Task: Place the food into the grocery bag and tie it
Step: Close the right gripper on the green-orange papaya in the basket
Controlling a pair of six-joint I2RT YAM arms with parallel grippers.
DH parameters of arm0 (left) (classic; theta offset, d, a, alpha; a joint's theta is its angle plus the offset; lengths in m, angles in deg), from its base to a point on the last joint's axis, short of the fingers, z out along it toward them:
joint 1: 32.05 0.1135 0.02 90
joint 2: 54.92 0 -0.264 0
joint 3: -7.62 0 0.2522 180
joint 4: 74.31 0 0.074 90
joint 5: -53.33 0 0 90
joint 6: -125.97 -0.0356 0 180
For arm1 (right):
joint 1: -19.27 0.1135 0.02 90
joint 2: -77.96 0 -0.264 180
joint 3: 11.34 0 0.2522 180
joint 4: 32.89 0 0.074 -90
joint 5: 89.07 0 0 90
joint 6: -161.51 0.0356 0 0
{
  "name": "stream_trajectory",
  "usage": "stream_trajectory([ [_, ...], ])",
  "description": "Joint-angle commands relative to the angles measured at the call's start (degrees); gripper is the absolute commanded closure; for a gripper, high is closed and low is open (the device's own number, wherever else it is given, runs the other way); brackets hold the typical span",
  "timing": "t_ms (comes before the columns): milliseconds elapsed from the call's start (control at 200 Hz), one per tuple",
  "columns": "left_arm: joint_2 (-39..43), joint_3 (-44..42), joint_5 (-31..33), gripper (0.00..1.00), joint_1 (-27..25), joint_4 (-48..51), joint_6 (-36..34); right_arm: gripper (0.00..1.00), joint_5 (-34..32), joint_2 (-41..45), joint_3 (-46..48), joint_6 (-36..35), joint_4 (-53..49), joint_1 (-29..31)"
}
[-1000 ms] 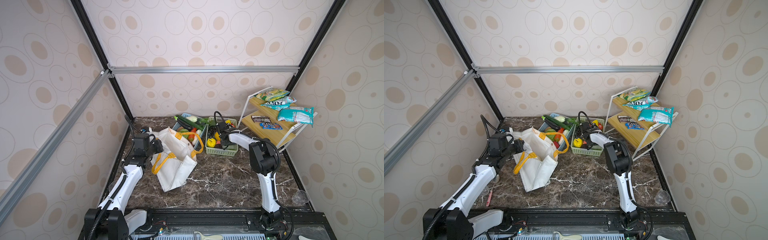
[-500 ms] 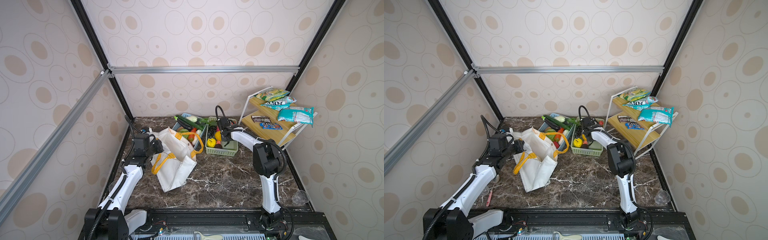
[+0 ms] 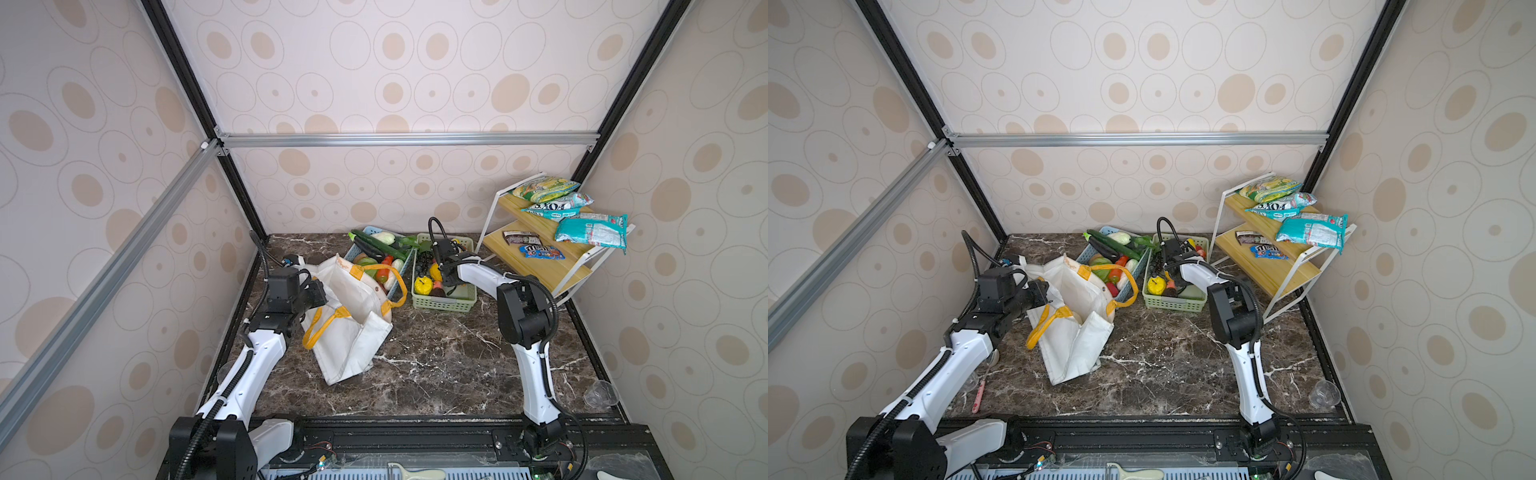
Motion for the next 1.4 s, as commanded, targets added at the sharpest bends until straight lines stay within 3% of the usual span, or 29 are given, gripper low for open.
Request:
stream_trajectory([
  [0,0.3,0.9,-0.2,1.00,0.5,-2.8,-0.5,0.46,-0.8,-1.9,-2.2,0.3,-1.1,-1.0],
  [300,0.8,0.9,0.0,1.00,0.4,-2.4,-0.7,0.45,1.4,-5.2,-4.6,2.7,-5.0,-1.3],
  [520,1.1,0.8,0.1,1.00,0.5,-2.3,-1.0,0.56,1.7,-2.3,-1.6,3.1,-2.7,-1.4],
  [730,1.4,0.5,0.0,1.00,0.5,-2.5,-0.8,0.60,3.0,1.8,-0.8,2.4,-3.1,-1.4],
  [1396,1.6,0.2,-0.3,1.00,0.5,-3.0,-0.7,0.62,19.4,13.7,3.8,7.4,-9.4,-1.4],
])
